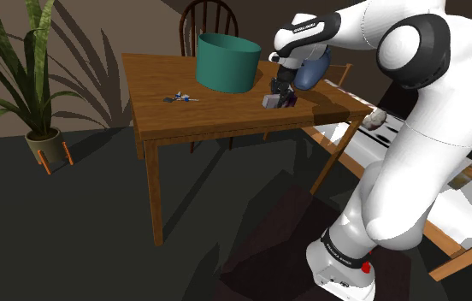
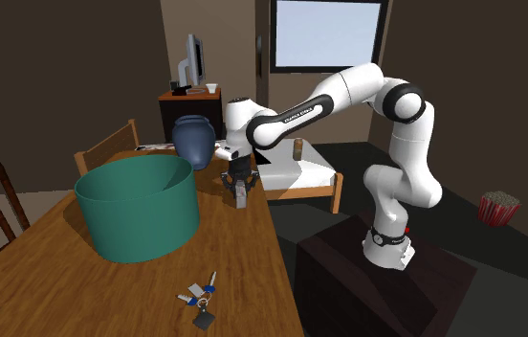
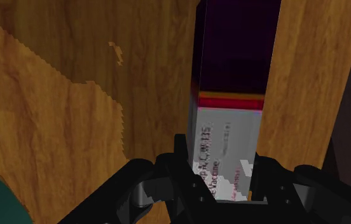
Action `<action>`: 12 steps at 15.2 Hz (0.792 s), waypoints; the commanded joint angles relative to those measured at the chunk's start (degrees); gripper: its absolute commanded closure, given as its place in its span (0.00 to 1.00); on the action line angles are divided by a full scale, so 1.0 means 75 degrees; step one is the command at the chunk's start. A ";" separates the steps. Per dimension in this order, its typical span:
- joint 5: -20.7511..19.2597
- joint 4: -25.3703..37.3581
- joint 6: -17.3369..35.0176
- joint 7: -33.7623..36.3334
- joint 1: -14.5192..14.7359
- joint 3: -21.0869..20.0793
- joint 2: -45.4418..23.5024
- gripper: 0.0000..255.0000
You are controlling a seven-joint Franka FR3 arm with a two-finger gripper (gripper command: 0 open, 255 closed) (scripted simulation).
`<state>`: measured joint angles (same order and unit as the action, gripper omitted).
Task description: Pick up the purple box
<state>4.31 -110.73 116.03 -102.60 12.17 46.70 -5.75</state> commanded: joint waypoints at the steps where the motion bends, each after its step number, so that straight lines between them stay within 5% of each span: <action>1: 0.0000 -0.0002 0.0000 -0.0001 0.0000 0.0000 -0.0001 1.00; 12: -0.0185 0.0536 -0.0678 0.0123 0.0038 0.0015 0.0209 1.00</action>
<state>3.19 -107.40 111.85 -101.87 12.39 46.81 -4.48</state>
